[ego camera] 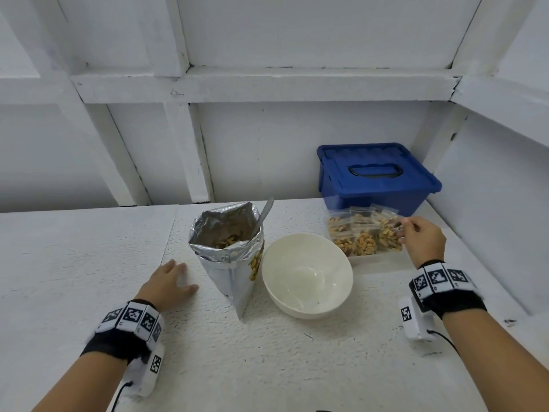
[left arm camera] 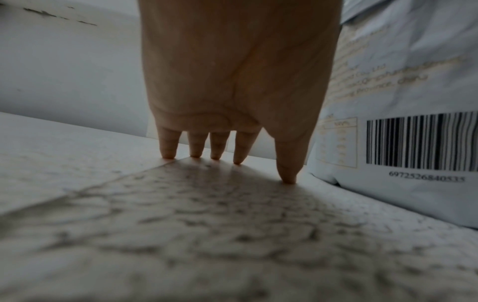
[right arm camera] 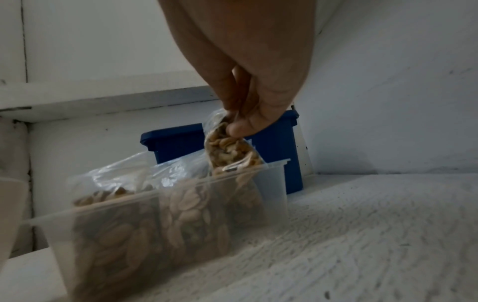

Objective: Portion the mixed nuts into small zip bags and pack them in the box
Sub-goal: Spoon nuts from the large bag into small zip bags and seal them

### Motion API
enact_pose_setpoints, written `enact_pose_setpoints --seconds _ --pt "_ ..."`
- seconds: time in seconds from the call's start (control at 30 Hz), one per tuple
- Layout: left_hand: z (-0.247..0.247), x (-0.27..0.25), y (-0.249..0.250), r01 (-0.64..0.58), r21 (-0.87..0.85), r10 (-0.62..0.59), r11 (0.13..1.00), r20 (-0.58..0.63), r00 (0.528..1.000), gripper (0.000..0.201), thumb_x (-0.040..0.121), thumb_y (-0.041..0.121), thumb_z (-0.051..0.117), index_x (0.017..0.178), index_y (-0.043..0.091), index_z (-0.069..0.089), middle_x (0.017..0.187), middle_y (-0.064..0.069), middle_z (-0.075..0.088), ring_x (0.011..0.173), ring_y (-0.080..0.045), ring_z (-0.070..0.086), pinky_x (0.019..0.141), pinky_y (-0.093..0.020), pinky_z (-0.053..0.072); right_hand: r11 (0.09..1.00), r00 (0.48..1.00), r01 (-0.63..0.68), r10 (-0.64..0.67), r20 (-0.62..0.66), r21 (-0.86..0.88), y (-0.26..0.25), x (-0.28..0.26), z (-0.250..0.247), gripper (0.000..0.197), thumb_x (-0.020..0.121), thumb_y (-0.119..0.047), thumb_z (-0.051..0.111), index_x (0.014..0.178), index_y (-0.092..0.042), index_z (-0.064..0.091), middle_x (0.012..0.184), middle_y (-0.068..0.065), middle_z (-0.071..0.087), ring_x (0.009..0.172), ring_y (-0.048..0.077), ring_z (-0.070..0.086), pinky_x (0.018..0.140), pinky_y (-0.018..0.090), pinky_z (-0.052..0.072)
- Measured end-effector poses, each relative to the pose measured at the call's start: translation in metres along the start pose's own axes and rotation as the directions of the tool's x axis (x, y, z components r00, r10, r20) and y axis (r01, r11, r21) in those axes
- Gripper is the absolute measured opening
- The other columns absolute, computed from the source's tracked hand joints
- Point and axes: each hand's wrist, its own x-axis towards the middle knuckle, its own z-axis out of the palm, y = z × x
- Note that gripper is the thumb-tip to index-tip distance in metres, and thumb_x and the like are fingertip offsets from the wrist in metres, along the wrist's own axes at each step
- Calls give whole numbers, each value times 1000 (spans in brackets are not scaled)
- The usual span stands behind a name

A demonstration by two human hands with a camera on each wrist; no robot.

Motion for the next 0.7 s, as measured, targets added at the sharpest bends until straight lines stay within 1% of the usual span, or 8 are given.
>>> enact_pose_setpoints --seconds 0.07,0.17,0.3,0.43,0.5,0.57,0.63,0.7 --pt "0 1 -1 5 0 -5 1000 0 1000 70 89 46 53 145 15 25 156 -8 11 143 -23 12 115 -39 19 999 1000 -22 22 -1 27 3 3 3 25 93 -21 49 95 -4 67 85 18 69 84 34 64 84 48 52" --pt "0 1 -1 12 0 -12 1000 5 1000 71 89 47 53 145 16 24 156 -7 10 143 -23 11 116 -39 19 997 996 -75 73 48 30 12 7 8 22 92 -21 50 94 -6 67 85 16 69 85 33 65 86 49 52" --pt "0 1 -1 2 4 -2 1000 2 1000 70 88 46 54 144 15 26 156 -8 12 143 -23 13 115 -41 21 994 988 -114 112 110 6 31 17 16 16 91 -18 52 92 -10 65 90 18 68 87 36 64 84 53 52" --pt "-1 0 0 -10 13 10 1000 -6 1000 67 89 45 54 143 14 29 154 -7 16 141 -22 16 113 -40 24 988 977 -142 150 149 -61 25 17 16 19 90 -16 54 96 -5 67 94 20 68 92 38 63 87 51 51" --pt "-1 0 0 -14 14 14 1000 -5 1000 67 89 45 54 143 13 28 154 -7 16 141 -22 16 113 -39 24 986 977 -139 151 153 -88 11 10 12 24 90 -17 56 105 -2 66 104 20 66 99 38 61 93 47 48" --pt "-1 -1 0 -11 10 11 1000 0 1000 69 89 45 53 144 14 26 155 -7 14 142 -22 14 114 -40 22 987 984 -104 120 134 -125 -1 2 7 33 90 -17 57 118 0 61 117 21 61 108 38 55 95 39 42" --pt "-1 0 -2 -5 0 5 1000 4 1000 70 89 45 53 145 15 25 156 -8 11 143 -22 12 115 -40 20 983 997 -11 26 78 -184 -14 -8 4 38 89 -18 59 123 -1 57 122 26 55 112 41 50 94 40 40" --pt "0 0 -3 -8 -7 8 1000 2 1000 70 89 45 54 145 15 25 156 -8 11 143 -23 11 115 -41 20 968 997 69 -63 33 -239 -27 -20 3 41 87 -20 61 124 -5 56 125 26 51 113 43 45 96 42 38"
